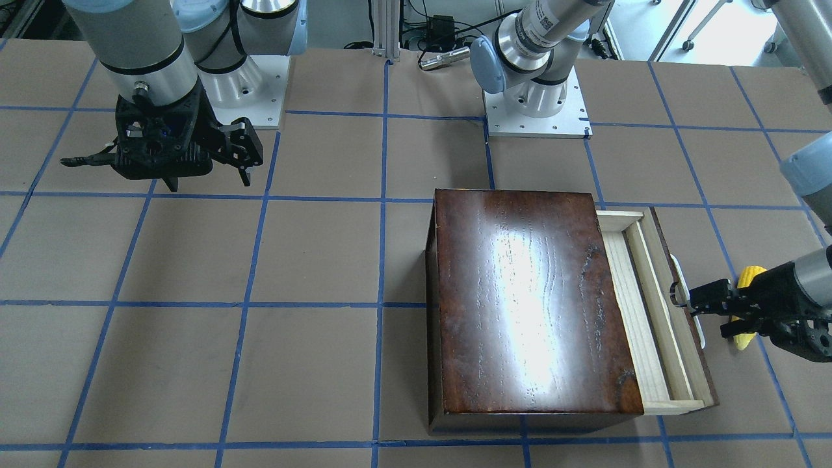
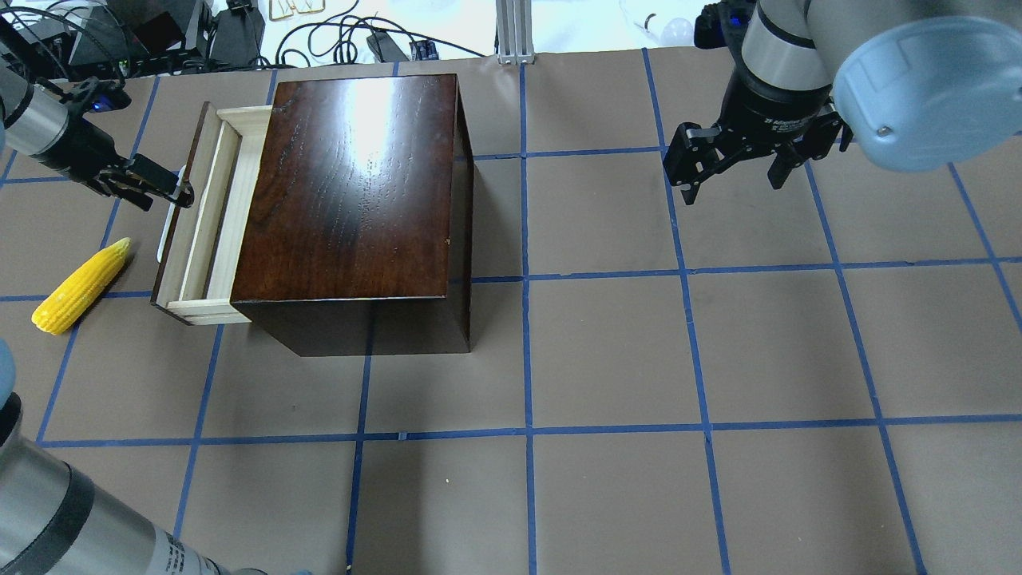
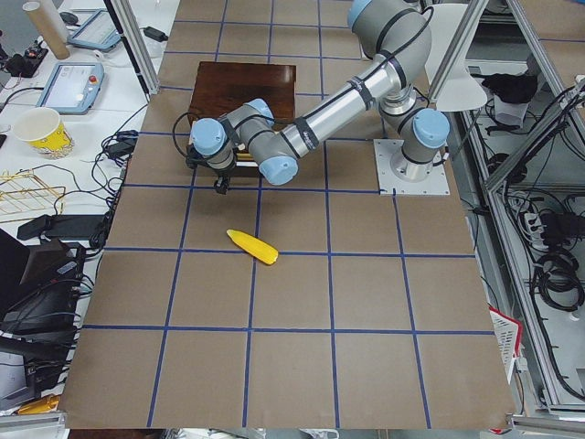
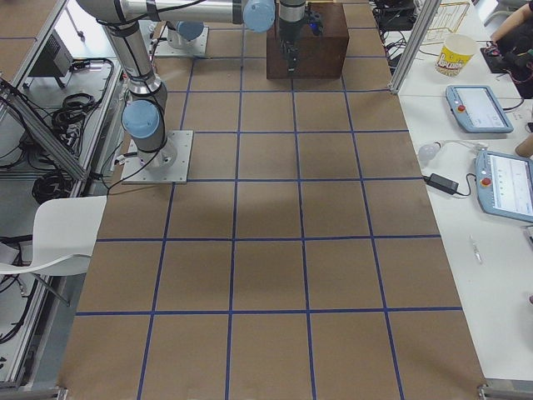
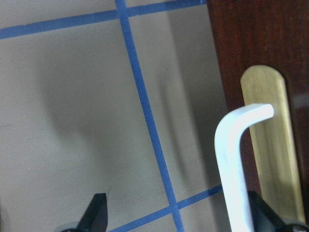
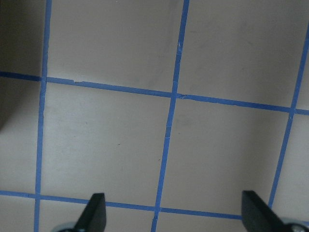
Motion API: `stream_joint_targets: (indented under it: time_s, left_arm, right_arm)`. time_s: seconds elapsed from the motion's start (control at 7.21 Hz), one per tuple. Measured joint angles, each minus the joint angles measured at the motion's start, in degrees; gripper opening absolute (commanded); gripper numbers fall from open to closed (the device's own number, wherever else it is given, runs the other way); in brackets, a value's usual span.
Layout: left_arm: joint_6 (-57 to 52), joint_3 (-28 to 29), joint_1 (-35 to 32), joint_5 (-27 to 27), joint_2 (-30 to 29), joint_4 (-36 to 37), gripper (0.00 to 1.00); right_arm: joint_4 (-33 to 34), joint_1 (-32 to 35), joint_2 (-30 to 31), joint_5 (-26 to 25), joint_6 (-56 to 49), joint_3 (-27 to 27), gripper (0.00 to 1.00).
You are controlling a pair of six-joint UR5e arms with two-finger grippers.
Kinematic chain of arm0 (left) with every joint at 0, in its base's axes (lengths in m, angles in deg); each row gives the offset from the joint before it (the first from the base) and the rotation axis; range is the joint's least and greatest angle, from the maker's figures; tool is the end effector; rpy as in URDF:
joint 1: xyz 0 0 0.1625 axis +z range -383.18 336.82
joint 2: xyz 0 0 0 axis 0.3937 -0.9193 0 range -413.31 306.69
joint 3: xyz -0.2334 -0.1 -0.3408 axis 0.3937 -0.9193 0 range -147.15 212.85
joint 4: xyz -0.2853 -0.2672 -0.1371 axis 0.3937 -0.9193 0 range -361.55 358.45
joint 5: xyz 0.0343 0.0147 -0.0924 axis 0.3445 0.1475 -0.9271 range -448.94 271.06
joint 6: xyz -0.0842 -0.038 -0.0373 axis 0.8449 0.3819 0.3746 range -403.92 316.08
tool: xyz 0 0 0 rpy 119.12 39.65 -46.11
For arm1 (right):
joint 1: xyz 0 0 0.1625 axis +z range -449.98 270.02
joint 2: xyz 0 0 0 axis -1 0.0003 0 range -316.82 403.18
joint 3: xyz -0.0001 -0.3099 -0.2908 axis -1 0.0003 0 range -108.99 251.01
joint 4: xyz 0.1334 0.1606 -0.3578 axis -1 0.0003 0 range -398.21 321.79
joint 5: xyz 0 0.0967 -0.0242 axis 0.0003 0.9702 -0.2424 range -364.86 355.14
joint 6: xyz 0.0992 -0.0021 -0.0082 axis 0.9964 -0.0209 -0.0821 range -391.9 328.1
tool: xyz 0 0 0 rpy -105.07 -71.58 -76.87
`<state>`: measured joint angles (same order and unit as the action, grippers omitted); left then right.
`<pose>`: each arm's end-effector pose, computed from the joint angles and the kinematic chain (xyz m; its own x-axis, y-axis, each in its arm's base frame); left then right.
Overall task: Open drawer and put corn inside
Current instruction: 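Pull the drawer out by its handle with the left gripper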
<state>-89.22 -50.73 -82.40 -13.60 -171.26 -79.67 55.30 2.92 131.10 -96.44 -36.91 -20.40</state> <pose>0.1945 -0.6362 0.2822 -0.9279 0.2281 0.2947 0.2205 0.9736 -0.0594 0.1561 -0.4993 0.4640 -0.9901 -0.1376 0.0275 -0.1376 0.9905 0.0020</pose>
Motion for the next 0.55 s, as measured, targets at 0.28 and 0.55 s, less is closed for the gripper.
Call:
stream_joint_targets:
  time_s: [0.28,0.55]
  left_arm:
    - [-0.4,0.2,0.3,0.5,0.0,0.0,1.00]
    - [-0.7,0.3,0.4,1.0,0.0,0.0,1.00]
  right_arm:
    - [0.0,-0.1,0.0,0.0,0.0,0.0,1.00]
    - [0.0,0.0,0.0,0.0,0.0,0.0,1.00]
